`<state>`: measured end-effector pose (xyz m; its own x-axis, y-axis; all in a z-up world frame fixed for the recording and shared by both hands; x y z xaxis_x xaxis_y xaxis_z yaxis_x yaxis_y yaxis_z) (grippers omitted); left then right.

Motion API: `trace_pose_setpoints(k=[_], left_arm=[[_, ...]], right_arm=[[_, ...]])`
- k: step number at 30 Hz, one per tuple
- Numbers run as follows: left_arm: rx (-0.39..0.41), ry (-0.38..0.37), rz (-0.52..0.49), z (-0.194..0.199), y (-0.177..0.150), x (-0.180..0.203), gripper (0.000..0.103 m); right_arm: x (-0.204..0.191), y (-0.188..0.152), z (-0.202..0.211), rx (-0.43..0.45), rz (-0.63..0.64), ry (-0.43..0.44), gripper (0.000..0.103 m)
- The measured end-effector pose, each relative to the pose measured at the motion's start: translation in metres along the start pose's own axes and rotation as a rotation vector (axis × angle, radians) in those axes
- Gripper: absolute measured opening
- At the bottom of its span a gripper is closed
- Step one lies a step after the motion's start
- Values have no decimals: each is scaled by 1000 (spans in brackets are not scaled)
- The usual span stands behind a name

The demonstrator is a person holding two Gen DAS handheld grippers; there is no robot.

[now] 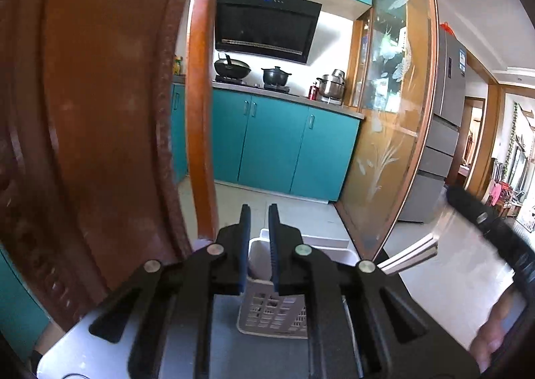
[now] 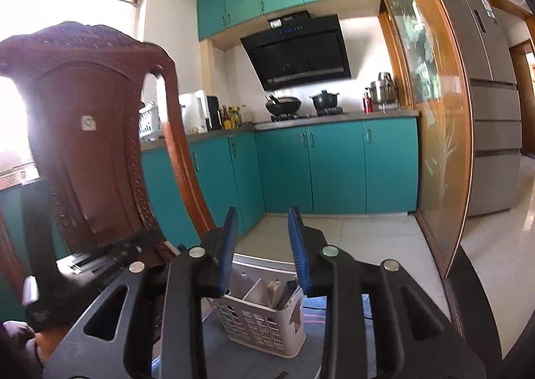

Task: Organize utensils
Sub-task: 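Move both grippers back down to the last chopsticks on the cloth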

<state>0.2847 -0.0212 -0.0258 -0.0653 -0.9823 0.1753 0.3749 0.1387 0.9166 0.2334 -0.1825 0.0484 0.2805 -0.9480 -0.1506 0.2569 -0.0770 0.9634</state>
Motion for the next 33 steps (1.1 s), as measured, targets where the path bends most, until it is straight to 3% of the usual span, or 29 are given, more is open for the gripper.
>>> trace_pose_setpoints(k=[3, 7, 10, 13, 15, 16, 20, 27, 29, 31, 33], left_arm=[[10, 4, -13, 10, -15, -4, 18], [-14, 22, -57, 16, -42, -3, 26], [-58, 23, -97, 16, -65, -1, 37], [-142, 28, -144, 7, -89, 4, 43], [-237, 28, -164, -7, -106, 6, 44], [-322, -7, -161, -18, -119, 8, 44], [-565, -139, -113, -45, -154, 19, 44], [-651, -152, -213, -50, -189, 39, 44], [-667, -144, -239, -51, -198, 46, 46], [-681, -139, -248, -54, -202, 49, 48], [-700, -133, -250, -56, -210, 50, 48]], right_arm=[[-2, -6, 19, 22, 35, 9, 39], [11, -43, 34, -4, 55, -8, 48], [36, -94, 24, -148, 7, -60, 50], [60, -147, -6, -425, -23, -164, 50], [66, -178, -24, -583, -39, -178, 50], [65, -187, -30, -628, -47, -166, 50], [55, -209, -41, -730, -53, -122, 50], [42, -245, -53, -855, 0, -155, 50], [40, -249, -55, -860, 18, -166, 45], [43, -247, -54, -857, 46, -201, 24], [52, -246, -54, -857, 9, -216, 11]])
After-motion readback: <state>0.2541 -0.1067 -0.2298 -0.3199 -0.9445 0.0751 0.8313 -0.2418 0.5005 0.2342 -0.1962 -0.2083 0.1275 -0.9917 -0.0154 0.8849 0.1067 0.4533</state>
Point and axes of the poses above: each gripper's, at about its wrist camera, not at the fingertips, and z roughly against the way its jaws point, x to its right, y to its top, the point moved 6 cm from there along -z, roughly the way its jaws point, and after that the axes turned 5 degrees about -x, right-handed, at the moved point
